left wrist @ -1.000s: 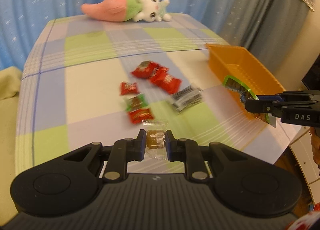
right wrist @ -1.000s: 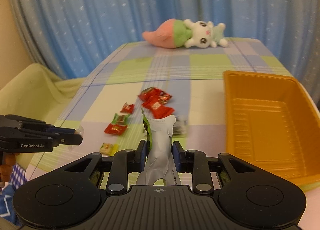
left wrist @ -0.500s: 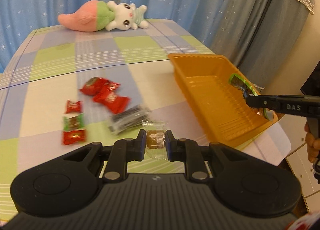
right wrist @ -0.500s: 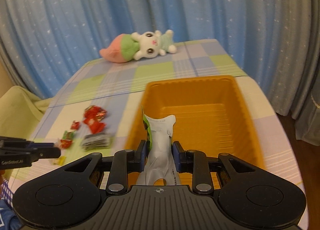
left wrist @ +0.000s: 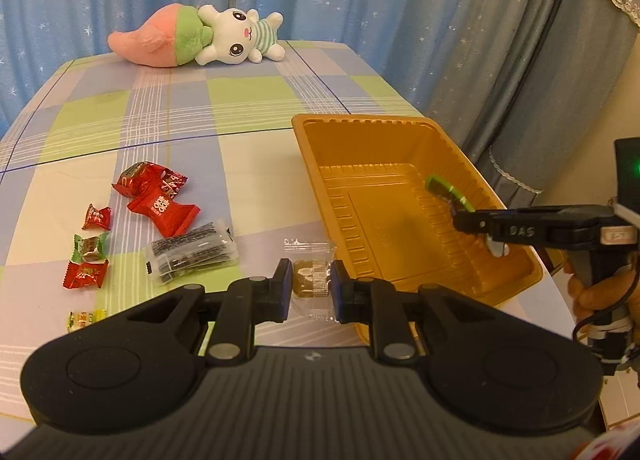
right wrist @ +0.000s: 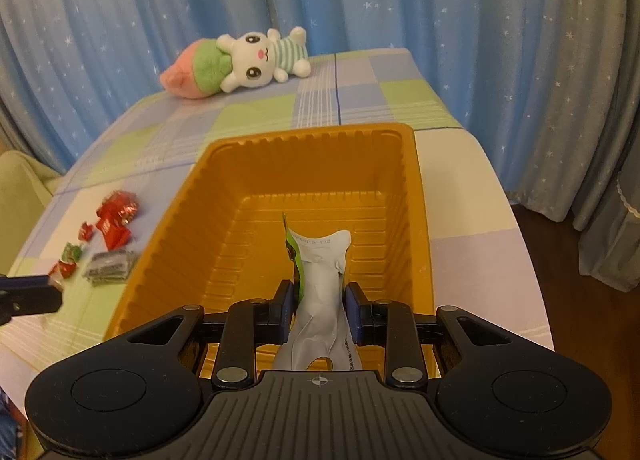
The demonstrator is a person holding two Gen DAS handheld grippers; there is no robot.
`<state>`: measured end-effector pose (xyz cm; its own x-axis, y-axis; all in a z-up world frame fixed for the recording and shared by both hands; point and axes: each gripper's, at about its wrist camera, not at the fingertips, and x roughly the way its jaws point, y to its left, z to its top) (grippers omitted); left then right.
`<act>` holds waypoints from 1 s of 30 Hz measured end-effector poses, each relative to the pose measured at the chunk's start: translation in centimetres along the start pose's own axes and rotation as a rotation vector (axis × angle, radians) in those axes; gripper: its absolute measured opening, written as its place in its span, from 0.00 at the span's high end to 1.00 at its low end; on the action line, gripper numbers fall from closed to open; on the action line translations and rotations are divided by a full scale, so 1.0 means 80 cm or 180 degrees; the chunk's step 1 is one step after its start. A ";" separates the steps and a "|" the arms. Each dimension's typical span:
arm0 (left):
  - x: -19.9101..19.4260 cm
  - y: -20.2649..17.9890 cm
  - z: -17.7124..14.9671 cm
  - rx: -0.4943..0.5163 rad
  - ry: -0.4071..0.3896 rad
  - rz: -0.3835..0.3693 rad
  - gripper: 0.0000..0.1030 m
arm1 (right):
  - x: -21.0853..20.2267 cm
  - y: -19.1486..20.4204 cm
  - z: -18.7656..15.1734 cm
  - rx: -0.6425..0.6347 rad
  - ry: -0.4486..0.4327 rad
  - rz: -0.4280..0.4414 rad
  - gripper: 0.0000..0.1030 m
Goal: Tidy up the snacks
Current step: 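Carry the silver foil packet with the right tool into the orange tray and release it, then lower the brown candy with the left tool into the orange tray and open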
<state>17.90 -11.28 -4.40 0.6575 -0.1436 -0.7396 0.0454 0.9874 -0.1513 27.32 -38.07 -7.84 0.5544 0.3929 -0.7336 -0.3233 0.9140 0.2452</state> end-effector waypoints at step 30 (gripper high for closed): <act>0.087 -0.088 0.028 0.0229 0.0173 -0.0053 0.82 | -0.034 -0.035 -0.009 0.0035 -0.0031 0.0321 0.55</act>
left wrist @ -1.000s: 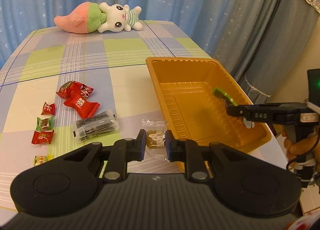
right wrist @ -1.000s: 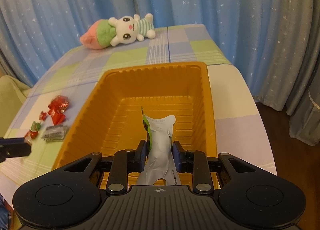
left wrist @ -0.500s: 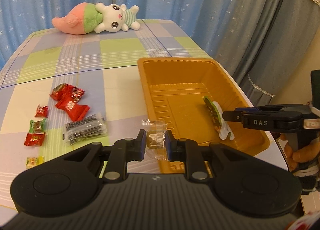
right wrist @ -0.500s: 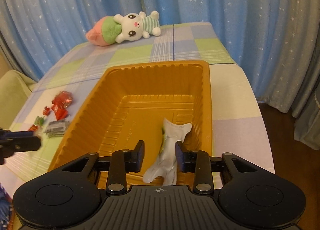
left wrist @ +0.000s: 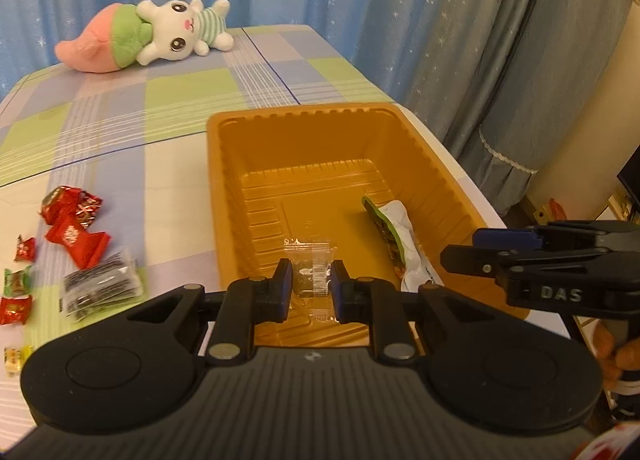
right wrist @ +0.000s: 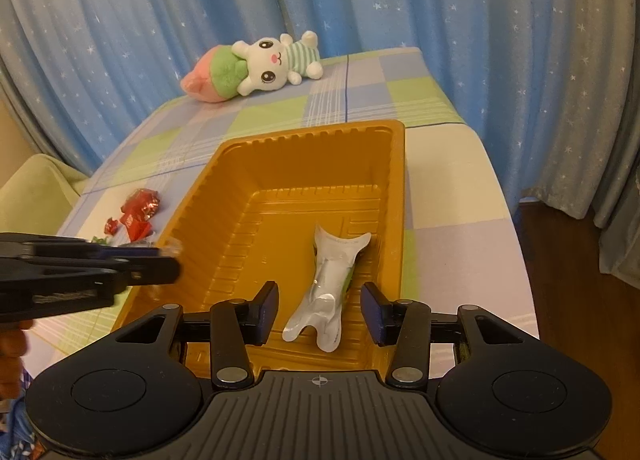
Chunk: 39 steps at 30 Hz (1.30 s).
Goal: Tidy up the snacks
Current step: 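Lower the brown candy with the left tool into the orange tray and open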
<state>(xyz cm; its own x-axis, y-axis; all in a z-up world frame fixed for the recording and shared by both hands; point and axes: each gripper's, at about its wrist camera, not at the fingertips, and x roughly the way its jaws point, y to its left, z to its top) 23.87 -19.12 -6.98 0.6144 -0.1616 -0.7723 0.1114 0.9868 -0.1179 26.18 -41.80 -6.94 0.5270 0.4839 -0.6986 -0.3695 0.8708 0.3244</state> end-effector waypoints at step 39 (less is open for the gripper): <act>-0.114 0.064 -0.073 -0.0578 -0.0183 0.0380 0.43 | -0.028 0.067 -0.028 -0.0451 -0.0100 -0.0030 0.33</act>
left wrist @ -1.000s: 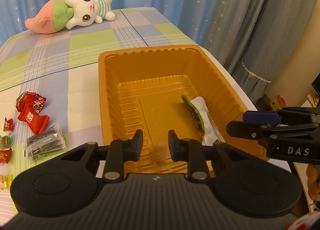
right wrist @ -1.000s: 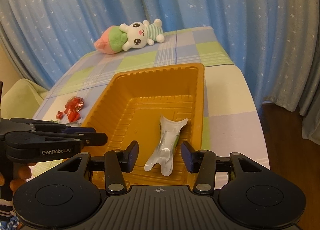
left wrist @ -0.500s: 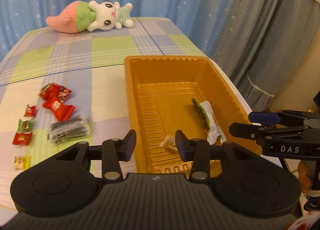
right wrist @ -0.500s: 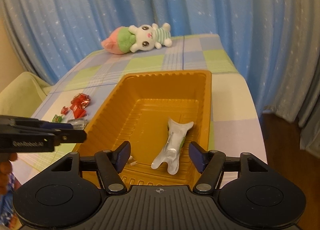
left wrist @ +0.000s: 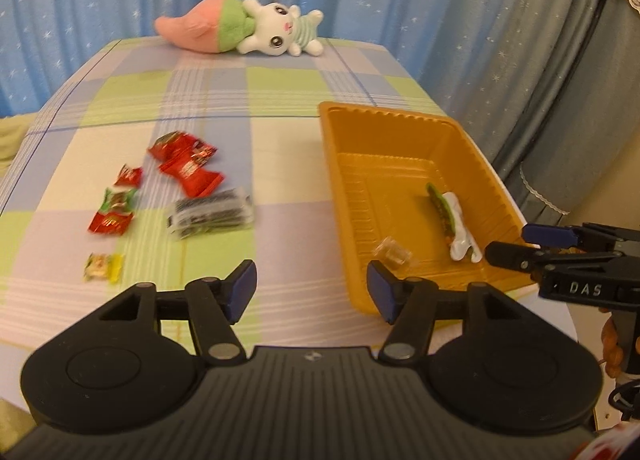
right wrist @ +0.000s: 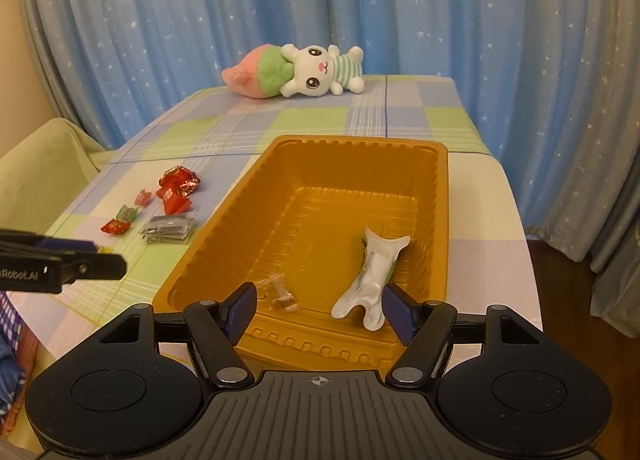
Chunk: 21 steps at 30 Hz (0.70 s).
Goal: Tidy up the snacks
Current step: 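Lower the brown candy with the left tool into the orange tray and open, then move the left tool to the yellow-green wrapped cake and grasp it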
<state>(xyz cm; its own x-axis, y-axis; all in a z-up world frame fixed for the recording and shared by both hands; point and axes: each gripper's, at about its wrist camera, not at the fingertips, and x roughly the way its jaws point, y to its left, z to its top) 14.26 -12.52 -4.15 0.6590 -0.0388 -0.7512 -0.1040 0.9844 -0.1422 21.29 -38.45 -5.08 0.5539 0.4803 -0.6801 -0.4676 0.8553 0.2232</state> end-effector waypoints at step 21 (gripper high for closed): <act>-0.036 0.138 -0.021 -0.0042 0.0025 0.0139 0.34 | 0.024 0.133 0.008 0.0101 0.0008 0.0409 0.33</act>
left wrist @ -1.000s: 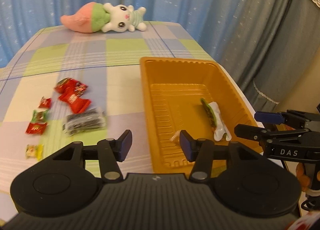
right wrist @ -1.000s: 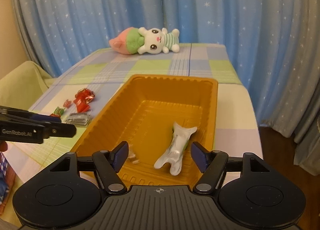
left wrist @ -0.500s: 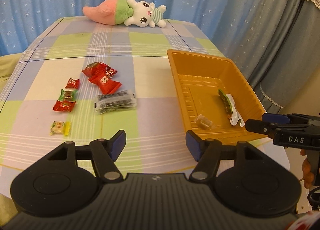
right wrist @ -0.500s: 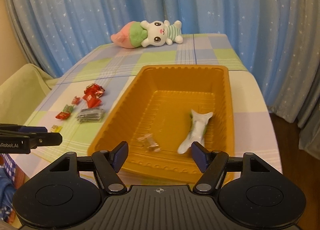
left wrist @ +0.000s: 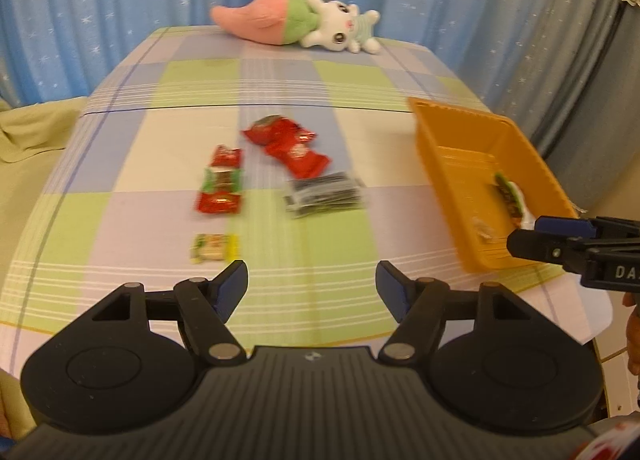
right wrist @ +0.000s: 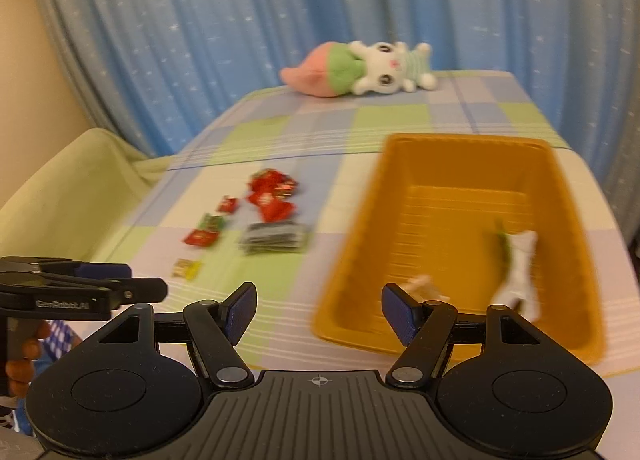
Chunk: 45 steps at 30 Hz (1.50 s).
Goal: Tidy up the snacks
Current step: 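Move the left tool to the yellow-green wrapped cake and grasp it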
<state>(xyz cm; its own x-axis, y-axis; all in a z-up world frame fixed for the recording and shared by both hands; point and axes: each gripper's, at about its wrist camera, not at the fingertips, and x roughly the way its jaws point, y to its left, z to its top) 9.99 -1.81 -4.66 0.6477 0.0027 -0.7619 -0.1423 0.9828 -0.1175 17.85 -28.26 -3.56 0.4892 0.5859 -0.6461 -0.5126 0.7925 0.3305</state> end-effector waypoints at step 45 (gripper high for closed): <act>0.130 0.098 0.014 0.1100 0.0412 0.0032 0.49 | 0.130 0.085 0.019 0.0366 0.0277 -0.0127 0.33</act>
<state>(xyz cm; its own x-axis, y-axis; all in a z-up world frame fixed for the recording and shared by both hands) 16.48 6.12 -12.80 0.5443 0.0109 -0.8388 0.1275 0.9872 0.0956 20.52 -16.55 -7.01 0.4420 0.5404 -0.7160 -0.4073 0.8320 0.3766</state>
